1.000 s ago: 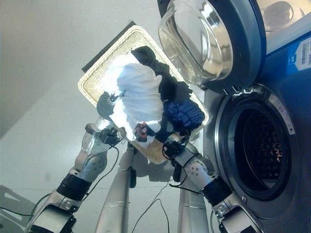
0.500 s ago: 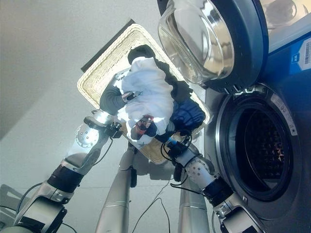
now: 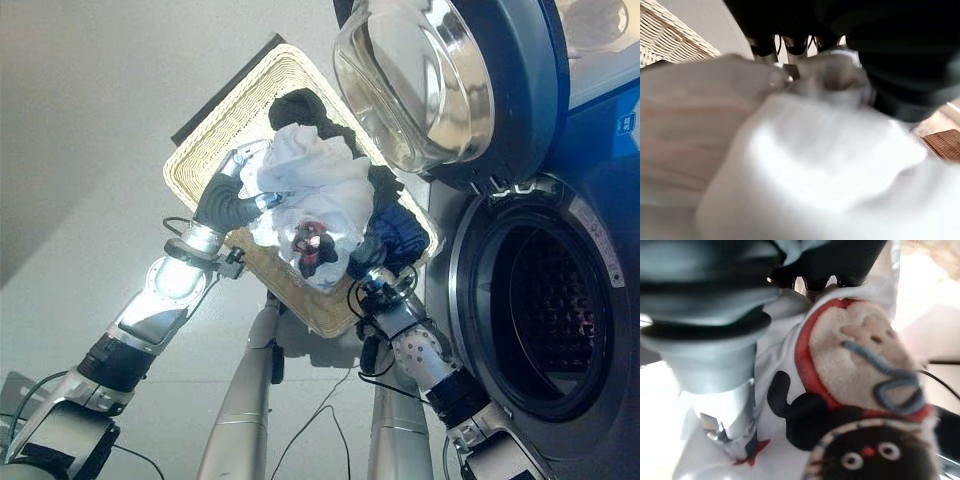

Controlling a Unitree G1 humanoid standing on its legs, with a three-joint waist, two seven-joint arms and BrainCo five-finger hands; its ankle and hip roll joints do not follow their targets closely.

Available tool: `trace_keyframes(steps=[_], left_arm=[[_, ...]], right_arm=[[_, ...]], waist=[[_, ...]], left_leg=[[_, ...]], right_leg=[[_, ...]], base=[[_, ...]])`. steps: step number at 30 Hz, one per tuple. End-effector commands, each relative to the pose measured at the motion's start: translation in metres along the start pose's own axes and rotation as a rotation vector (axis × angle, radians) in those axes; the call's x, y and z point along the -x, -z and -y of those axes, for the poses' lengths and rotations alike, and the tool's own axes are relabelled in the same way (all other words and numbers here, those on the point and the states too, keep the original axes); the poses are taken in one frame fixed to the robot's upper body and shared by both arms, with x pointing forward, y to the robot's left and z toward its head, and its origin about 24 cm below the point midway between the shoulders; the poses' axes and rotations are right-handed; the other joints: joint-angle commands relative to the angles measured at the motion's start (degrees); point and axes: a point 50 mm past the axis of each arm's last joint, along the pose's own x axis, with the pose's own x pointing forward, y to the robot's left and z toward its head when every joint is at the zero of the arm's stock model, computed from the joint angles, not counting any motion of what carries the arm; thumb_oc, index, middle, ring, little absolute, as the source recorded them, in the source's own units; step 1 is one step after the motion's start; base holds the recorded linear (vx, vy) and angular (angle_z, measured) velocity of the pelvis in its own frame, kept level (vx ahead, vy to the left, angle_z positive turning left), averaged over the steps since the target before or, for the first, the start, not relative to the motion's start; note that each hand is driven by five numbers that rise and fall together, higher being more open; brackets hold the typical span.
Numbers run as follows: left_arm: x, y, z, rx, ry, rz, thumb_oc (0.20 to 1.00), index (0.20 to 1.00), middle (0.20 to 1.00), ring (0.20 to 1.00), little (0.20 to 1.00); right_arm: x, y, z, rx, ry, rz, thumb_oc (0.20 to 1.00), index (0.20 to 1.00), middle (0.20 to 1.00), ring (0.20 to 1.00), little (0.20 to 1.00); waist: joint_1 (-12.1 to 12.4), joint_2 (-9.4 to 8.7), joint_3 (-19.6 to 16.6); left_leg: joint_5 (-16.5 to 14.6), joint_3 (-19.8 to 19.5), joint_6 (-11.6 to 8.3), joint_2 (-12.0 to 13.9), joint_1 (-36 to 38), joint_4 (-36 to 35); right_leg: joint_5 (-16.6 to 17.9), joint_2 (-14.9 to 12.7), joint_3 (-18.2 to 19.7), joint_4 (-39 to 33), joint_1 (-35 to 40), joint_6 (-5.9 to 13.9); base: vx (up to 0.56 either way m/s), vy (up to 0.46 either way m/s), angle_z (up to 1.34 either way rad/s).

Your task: Put the clothes into the washing machine.

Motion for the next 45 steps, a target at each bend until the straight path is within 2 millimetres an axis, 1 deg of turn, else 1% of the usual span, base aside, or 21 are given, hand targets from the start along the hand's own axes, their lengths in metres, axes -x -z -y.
trace_keyframes(steps=[1,2,3,7,14,18,21,22,23,24,25,26,27,33,37,39,40,42,43,44,45], left_arm=[[-0.006,-0.021,0.003,-0.052,0.023,0.120,0.200,0.200,0.200,0.200,0.200],[-0.006,-0.021,0.003,-0.054,0.026,0.119,0.200,0.200,0.200,0.200,0.200],[-0.007,-0.022,0.004,-0.058,0.026,0.121,0.200,0.200,0.200,0.200,0.200],[-0.007,-0.022,0.004,-0.059,0.040,0.122,0.200,0.200,0.200,0.200,0.200],[-0.008,-0.022,0.009,-0.033,0.115,0.109,0.200,0.200,0.200,0.200,0.200],[-0.010,-0.020,0.015,-0.022,0.176,0.082,0.200,0.200,0.200,0.200,0.200],[-0.010,-0.020,0.018,-0.009,0.184,0.073,0.200,0.200,0.200,0.200,0.200],[-0.011,-0.020,0.018,0.000,0.182,0.069,0.244,0.244,0.244,0.244,0.244],[-0.011,-0.019,0.019,0.006,0.182,0.066,0.382,0.382,0.382,0.382,0.382],[-0.011,-0.019,0.019,0.007,0.183,0.065,0.451,0.451,0.451,0.451,0.451],[-0.011,-0.018,0.020,0.007,0.185,0.062,0.595,0.595,0.595,0.595,0.595],[-0.011,-0.018,0.021,0.010,0.187,0.061,0.912,0.912,0.912,0.912,0.912],[-0.011,-0.018,0.021,0.013,0.189,0.059,1.000,1.000,1.000,1.000,1.000],[-0.010,-0.017,0.022,0.019,0.158,0.053,1.000,1.000,1.000,1.000,1.000],[-0.008,-0.013,0.019,0.025,0.092,0.034,1.000,1.000,1.000,1.000,1.000],[-0.007,-0.009,0.016,0.021,0.030,0.005,1.000,1.000,1.000,1.000,1.000],[-0.005,-0.004,0.013,0.026,-0.038,-0.031,1.000,1.000,1.000,1.000,1.000],[-0.003,0.001,0.010,0.030,-0.092,-0.065,1.000,1.000,1.000,1.000,1.000],[-0.003,0.001,0.010,0.030,-0.092,-0.065,1.000,1.000,1.000,1.000,1.000],[0.004,0.012,0.004,0.054,-0.203,-0.142,1.000,1.000,1.000,1.000,1.000],[0.007,0.016,0.003,0.057,-0.243,-0.162,1.000,1.000,1.000,1.000,1.000]], right_arm=[[-0.013,-0.032,-0.042,-0.025,-0.199,0.210,1.000,1.000,1.000,1.000,1.000],[-0.012,-0.033,-0.043,-0.027,-0.198,0.219,0.507,0.507,0.507,0.507,0.507],[-0.012,-0.034,-0.043,-0.019,-0.207,0.237,0.200,0.200,0.200,0.200,0.200],[-0.013,-0.036,-0.046,-0.001,-0.204,0.250,0.200,0.200,0.200,0.200,0.200],[-0.015,-0.036,-0.048,-0.002,-0.217,0.235,0.200,0.200,0.200,0.200,0.200],[-0.017,-0.032,-0.050,-0.013,-0.234,0.212,0.200,0.200,0.200,0.200,0.200],[-0.017,-0.030,-0.051,-0.028,-0.251,0.194,0.200,0.200,0.200,0.200,0.200],[-0.017,-0.028,-0.052,-0.040,-0.258,0.186,0.200,0.200,0.200,0.200,0.200],[-0.018,-0.027,-0.053,-0.048,-0.261,0.181,0.200,0.200,0.200,0.200,0.200],[-0.018,-0.026,-0.053,-0.055,-0.263,0.177,0.200,0.200,0.200,0.200,0.200],[-0.019,-0.025,-0.053,-0.068,-0.268,0.171,0.200,0.200,0.200,0.200,0.200],[-0.019,-0.023,-0.054,-0.078,-0.269,0.170,0.200,0.200,0.200,0.200,0.200],[-0.019,-0.023,-0.054,-0.089,-0.270,0.168,0.200,0.200,0.200,0.200,0.200],[-0.020,-0.020,-0.054,-0.120,-0.279,0.160,0.200,0.200,0.200,0.200,0.200],[-0.020,-0.017,-0.054,-0.174,-0.285,0.158,0.200,0.200,0.200,0.200,0.200],[-0.019,-0.016,-0.053,-0.215,-0.291,0.168,0.200,0.200,0.200,0.200,0.200],[-0.019,-0.015,-0.053,-0.242,-0.292,0.183,0.200,0.200,0.200,0.200,0.200],[-0.019,-0.016,-0.052,-0.252,-0.293,0.196,0.200,0.200,0.200,0.200,0.200],[-0.019,-0.016,-0.052,-0.252,-0.293,0.196,0.200,0.200,0.200,0.200,0.200],[-0.019,-0.019,-0.051,-0.258,-0.291,0.231,0.200,0.200,0.200,0.200,0.200],[-0.020,-0.021,-0.051,-0.262,-0.289,0.247,0.200,0.200,0.200,0.200,0.200]], waist=[[-1.7,1.55,-0.6],[-1.7,1.58,-0.6],[-1.7,1.61,-0.6],[-1.7,1.70,-0.6],[-1.7,1.91,-0.6],[-1.8,1.99,-0.6],[-1.9,1.97,-0.6],[-1.9,2.00,-0.6],[-1.9,2.04,-0.6],[-1.9,2.05,-0.6],[-1.9,2.08,-0.6],[-1.8,2.09,-0.6],[-1.8,2.09,-0.6],[-1.7,2.04,-0.6],[-1.6,2.01,-0.6],[-1.5,2.01,-0.6],[-1.4,2.02,-0.6],[-1.3,2.03,-0.6],[-1.3,2.03,-0.6],[-1.1,2.09,-0.6],[-1.0,2.07,-0.6]], left_leg=[[-7.4,2.8,2.18,-4.5,-0.6,7.8],[-7.3,2.8,2.19,-4.5,-0.6,7.7],[-7.3,2.8,2.18,-4.5,-0.6,7.6],[-7.3,3.0,2.13,-4.4,-0.7,7.7],[-7.3,3.0,2.08,-4.4,-0.7,7.7],[-7.1,3.0,2.12,-4.5,-0.7,7.5],[-7.0,3.1,2.14,-4.5,-0.6,7.3],[-7.0,3.1,2.14,-4.5,-0.5,7.2],[-6.9,3.1,2.13,-4.5,-0.6,7.2],[-6.9,3.1,2.12,-4.5,-0.6,7.2],[-6.9,3.1,2.13,-4.6,-0.6,7.2],[-6.9,3.1,2.12,-4.6,-0.5,7.2],[-6.9,3.1,2.12,-4.6,-0.5,7.2],[-6.7,3.1,2.17,-4.6,-0.5,7.0],[-6.6,3.0,2.16,-4.6,-0.8,7.1],[-6.6,2.9,2.20,-4.6,-0.7,7.0],[-6.6,2.8,2.23,-4.6,-0.8,7.0],[-6.6,2.7,2.25,-4.7,-0.8,7.0],[-6.6,2.7,2.25,-4.7,-0.8,7.0],[-6.5,2.6,2.22,-4.7,-1.0,7.1],[-6.5,2.6,2.21,-4.7,-1.0,7.1]], right_leg=[[17.0,1.8,-4.0,-19.9,4.4,6.94],[17.0,1.9,-4.0,-19.9,4.4,6.96],[17.1,1.8,-4.0,-20.0,4.5,7.00],[17.0,1.8,-4.1,-19.9,4.3,7.04],[17.2,1.6,-4.1,-19.9,4.3,7.16],[17.2,1.7,-3.9,-20.1,4.3,7.23],[17.3,1.9,-3.9,-20.3,4.4,7.28],[17.4,1.9,-3.8,-20.3,4.4,7.29],[17.4,1.9,-3.8,-20.3,4.4,7.30],[17.4,1.9,-3.8,-20.4,4.4,7.29],[17.4,1.9,-3.7,-20.4,4.3,7.28],[17.4,1.9,-3.8,-20.4,4.4,7.31],[17.4,1.9,-3.8,-20.4,4.4,7.31],[17.4,1.9,-3.9,-20.5,4.5,7.31],[17.4,2.0,-3.9,-20.2,4.2,7.24],[17.4,2.0,-3.9,-20.3,4.3,7.22],[17.3,2.0,-4.0,-20.2,4.2,7.19],[17.2,2.0,-4.1,-20.2,4.2,7.17],[17.2,2.0,-4.1,-20.2,4.2,7.17],[17.2,1.9,-4.2,-20.1,4.1,7.18],[17.2,1.9,-4.3,-20.0,4.2,7.18]], base=[[0.00,0.000,0.00],[0.00,0.000,0.00],[0.00,0.000,0.00],[0.00,0.000,0.00],[0.00,0.000,0.00],[0.00,0.000,0.00],[0.00,0.000,0.00],[0.00,0.000,0.00],[0.00,0.000,0.00],[0.00,0.000,0.00],[0.00,0.000,0.00],[0.00,0.000,0.00],[0.00,0.000,0.00],[0.00,0.000,0.00],[0.00,0.000,0.00],[0.00,0.000,0.00],[0.00,0.000,0.00],[0.00,0.000,0.00],[0.00,0.000,0.00],[0.00,0.000,0.00],[0.00,0.000,0.00]])
